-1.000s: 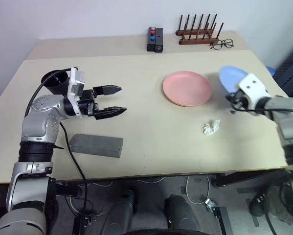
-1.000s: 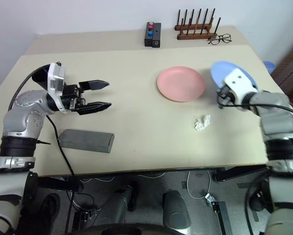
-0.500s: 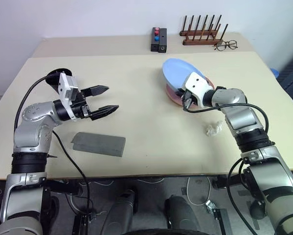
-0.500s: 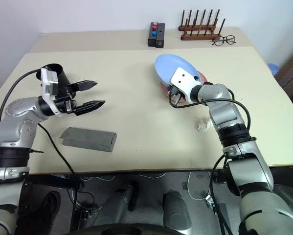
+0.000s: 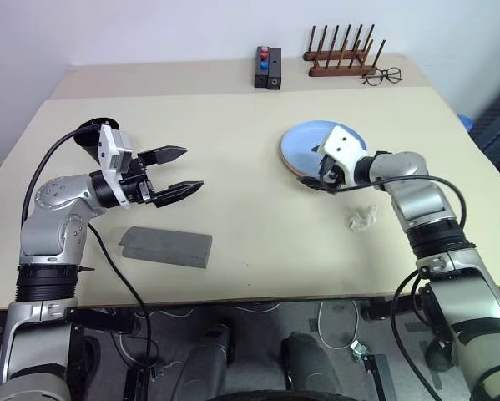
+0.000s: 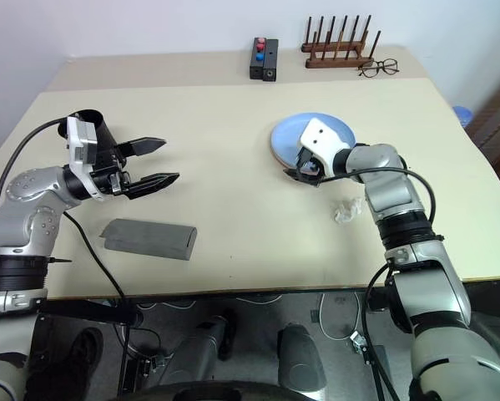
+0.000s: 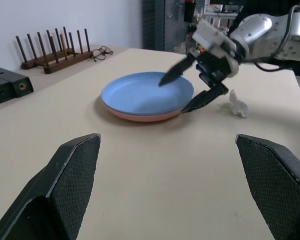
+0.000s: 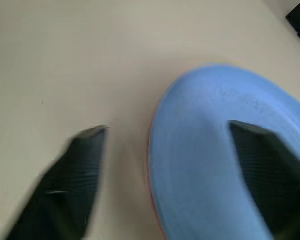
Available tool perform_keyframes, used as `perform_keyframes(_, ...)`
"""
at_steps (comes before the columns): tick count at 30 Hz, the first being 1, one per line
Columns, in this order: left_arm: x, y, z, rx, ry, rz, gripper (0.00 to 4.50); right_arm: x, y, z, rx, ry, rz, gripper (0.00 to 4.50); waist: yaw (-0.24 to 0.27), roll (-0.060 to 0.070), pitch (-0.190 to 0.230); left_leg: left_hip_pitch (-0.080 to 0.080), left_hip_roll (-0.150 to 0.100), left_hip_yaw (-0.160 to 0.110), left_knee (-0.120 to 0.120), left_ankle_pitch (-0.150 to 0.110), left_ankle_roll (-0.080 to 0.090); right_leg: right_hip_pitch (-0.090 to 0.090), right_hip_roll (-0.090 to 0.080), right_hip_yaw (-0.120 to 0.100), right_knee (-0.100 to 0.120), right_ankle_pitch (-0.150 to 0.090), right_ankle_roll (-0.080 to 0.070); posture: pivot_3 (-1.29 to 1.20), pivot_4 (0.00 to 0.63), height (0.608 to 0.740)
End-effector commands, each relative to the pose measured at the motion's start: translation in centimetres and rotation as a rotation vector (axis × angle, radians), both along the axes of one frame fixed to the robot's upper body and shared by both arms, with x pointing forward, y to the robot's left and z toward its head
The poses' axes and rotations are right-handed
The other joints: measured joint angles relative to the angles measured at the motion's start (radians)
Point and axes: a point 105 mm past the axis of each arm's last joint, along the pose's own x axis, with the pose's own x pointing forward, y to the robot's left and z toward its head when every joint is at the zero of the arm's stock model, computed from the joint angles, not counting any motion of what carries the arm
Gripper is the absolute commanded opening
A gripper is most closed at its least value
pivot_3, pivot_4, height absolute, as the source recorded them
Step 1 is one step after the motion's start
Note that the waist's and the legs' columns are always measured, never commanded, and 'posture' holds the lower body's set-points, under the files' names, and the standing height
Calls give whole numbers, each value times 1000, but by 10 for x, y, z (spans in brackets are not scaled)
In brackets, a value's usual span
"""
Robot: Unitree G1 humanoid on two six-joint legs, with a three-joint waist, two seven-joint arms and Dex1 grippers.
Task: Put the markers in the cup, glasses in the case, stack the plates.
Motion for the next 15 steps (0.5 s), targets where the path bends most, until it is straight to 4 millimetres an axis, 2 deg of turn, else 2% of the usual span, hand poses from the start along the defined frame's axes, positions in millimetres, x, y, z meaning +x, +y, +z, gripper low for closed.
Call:
perform_keyframes(1, -6, -1, 14, -21, -25, -45, 4500, -12, -19, 35, 133, 12, -34, 4476, 2, 0, 0, 0, 0, 0, 0, 0, 0, 0, 0, 0, 0, 0, 0, 0, 150, 740)
perform_keyframes(5, -15, -4, 13, -37, 13, -101, 4500, -56, -48, 12, 113, 247, -23, 4476, 21, 0, 0, -1, 0, -1, 0, -1, 1, 0, -1, -1, -2, 0, 0, 0, 150, 740)
perform_keyframes(7, -17, -6, 11, -38, 25, -113, 4500, -68, -59, 6, 84, 309, -43, 4476, 22, 0, 0, 0, 0, 0, 0, -1, 1, 1, -2, 0, -3, 0, 0, 0, 150, 740)
perform_keyframes(10, -17, -9, 9, -37, 38, -133, 4500, -72, -67, -3, 51, 345, -79, 4476, 13, 0, 0, 0, 1, 3, 0, -1, 1, -1, -3, 2, -2, 0, 0, 0, 150, 740)
perform_keyframes(15, -16, -14, 8, -28, 29, -146, 4500, -69, -79, -33, -51, 355, -149, 4476, 13, 0, 0, 0, 1, 4, 0, -1, 2, -1, -4, 2, -3, 0, -1, 0, 150, 740)
